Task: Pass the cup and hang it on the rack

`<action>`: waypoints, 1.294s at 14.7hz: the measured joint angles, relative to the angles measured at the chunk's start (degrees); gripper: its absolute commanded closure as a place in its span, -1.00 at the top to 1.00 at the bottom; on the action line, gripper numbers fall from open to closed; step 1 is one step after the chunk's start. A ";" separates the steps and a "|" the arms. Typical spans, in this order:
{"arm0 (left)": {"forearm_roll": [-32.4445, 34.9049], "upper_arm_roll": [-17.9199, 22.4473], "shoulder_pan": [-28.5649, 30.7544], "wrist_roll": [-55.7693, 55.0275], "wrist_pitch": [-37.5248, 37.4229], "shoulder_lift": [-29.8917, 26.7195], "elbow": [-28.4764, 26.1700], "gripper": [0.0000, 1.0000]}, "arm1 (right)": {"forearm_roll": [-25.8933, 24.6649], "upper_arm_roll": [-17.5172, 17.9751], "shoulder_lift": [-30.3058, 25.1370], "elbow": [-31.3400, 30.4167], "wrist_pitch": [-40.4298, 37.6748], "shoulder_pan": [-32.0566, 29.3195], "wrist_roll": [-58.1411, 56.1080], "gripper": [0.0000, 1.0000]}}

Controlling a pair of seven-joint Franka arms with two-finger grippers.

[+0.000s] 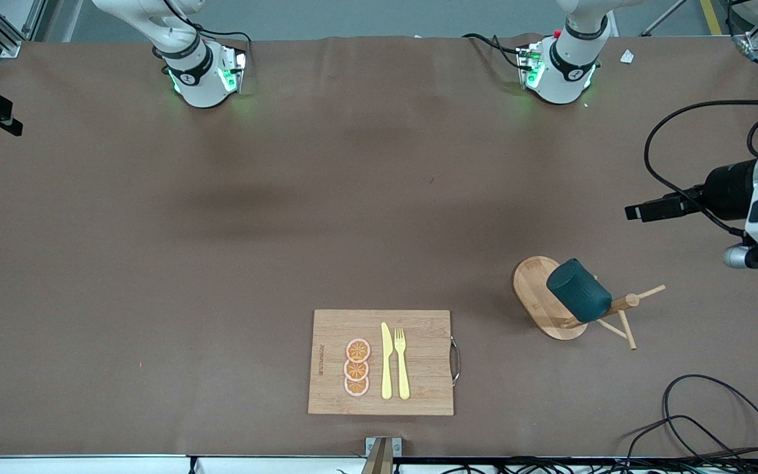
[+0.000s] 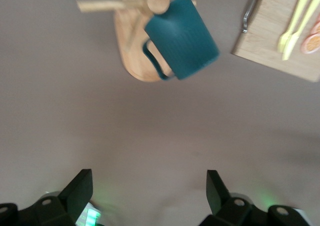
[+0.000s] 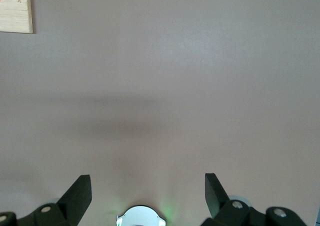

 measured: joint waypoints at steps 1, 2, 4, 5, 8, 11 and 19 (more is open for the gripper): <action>3.47 -1.03 0.08 2.86 0.72 -0.71 0.00 1.00 | -0.01 0.00 0.00 0.00 0.00 0.00 0.00 1.00; 6.59 -2.37 0.15 4.67 1.25 -1.31 0.00 1.00 | -0.01 -0.01 0.00 0.00 -0.01 0.00 0.05 1.00; 11.78 -5.96 0.18 5.85 2.25 -2.04 -0.02 1.00 | -0.01 -0.01 0.00 -0.01 -0.09 0.00 0.82 1.00; 13.19 -7.61 0.12 5.85 2.99 -2.33 -0.04 1.00 | -0.01 0.00 0.00 -0.01 -0.09 0.00 1.29 1.00; 14.21 -9.52 0.01 6.77 5.08 -3.38 -0.15 1.00 | 0.06 0.03 0.00 -0.01 -0.09 0.00 1.69 1.00; 14.21 -9.50 0.31 7.86 5.58 -3.88 -0.16 1.00 | 0.06 0.04 0.00 -0.01 0.00 0.00 1.69 1.00; 10.27 1.51 -7.75 10.38 5.68 -8.57 -4.32 1.00 | 0.12 0.12 0.00 -0.01 0.23 0.00 1.69 1.00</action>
